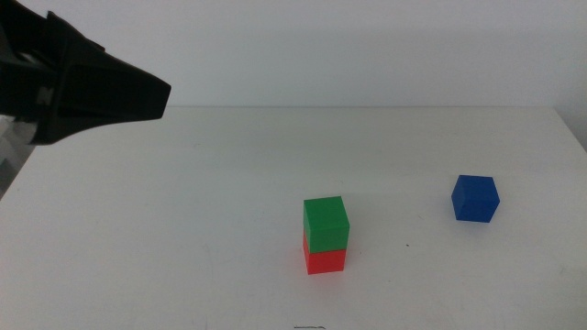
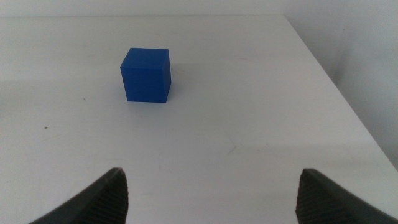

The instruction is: Stack red cubes first, then green, then blue cubes in a specific spot.

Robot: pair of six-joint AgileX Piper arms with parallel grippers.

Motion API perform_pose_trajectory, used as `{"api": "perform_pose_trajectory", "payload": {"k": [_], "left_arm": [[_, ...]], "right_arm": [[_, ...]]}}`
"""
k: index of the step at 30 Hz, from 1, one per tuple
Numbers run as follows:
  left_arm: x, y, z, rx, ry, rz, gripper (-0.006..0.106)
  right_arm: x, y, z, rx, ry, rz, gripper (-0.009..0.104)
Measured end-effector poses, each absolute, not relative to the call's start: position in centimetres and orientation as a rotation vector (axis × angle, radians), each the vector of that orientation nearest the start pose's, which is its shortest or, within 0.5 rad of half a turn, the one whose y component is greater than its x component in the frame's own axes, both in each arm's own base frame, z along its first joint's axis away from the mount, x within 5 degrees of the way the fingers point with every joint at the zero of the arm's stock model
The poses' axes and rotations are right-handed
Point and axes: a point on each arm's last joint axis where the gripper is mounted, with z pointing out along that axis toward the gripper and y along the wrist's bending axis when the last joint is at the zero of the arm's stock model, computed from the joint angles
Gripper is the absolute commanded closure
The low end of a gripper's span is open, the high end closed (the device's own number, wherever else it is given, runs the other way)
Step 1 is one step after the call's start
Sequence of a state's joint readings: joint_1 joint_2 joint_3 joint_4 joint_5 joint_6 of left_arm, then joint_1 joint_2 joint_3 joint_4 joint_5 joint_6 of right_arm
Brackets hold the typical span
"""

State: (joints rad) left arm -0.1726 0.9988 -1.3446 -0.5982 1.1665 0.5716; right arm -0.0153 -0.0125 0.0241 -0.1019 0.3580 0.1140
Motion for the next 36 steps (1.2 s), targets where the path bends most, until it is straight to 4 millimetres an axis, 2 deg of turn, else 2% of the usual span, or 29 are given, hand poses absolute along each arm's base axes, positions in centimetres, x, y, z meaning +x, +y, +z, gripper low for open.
{"api": "perform_pose_trajectory", "payload": {"k": [4, 7, 13, 19, 24, 27, 32, 36], "left_arm": [[14.9, -7.4, 45.9, 0.799, 2.018, -0.526, 0.009], [14.9, -7.4, 45.9, 0.799, 2.018, -0.526, 0.009], [14.9, -7.4, 45.9, 0.799, 2.018, -0.526, 0.009], [14.9, -7.4, 45.9, 0.799, 2.018, -0.526, 0.009], [14.9, -7.4, 45.9, 0.799, 2.018, -0.526, 0.009], [14.9, -7.4, 45.9, 0.799, 2.018, -0.526, 0.009], [14.9, -7.4, 45.9, 0.799, 2.018, -0.526, 0.009], [14.9, -7.4, 45.9, 0.799, 2.018, -0.525, 0.009]], "right_arm": [[5.2, -0.4, 18.3, 0.077, 1.889, -0.01, 0.024], [5.5, -0.3, 20.9, 0.097, 1.92, 0.017, 0.024], [7.3, -0.2, 27.3, 0.121, 2.022, 0.039, 0.024], [11.1, 0.0, 33.6, 0.148, 2.18, 0.08, 0.024], [15.0, 0.1, 37.3, 0.166, 2.394, 0.099, 0.024], [17.9, 0.6, 38.2, 0.151, 2.539, 0.134, 0.024], [22.4, 1.9, 38.4, 0.141, 2.646, 0.254, 0.024], [25.7, 2.2, 37.2, 0.157, 2.706, 0.298, 0.024]]}}
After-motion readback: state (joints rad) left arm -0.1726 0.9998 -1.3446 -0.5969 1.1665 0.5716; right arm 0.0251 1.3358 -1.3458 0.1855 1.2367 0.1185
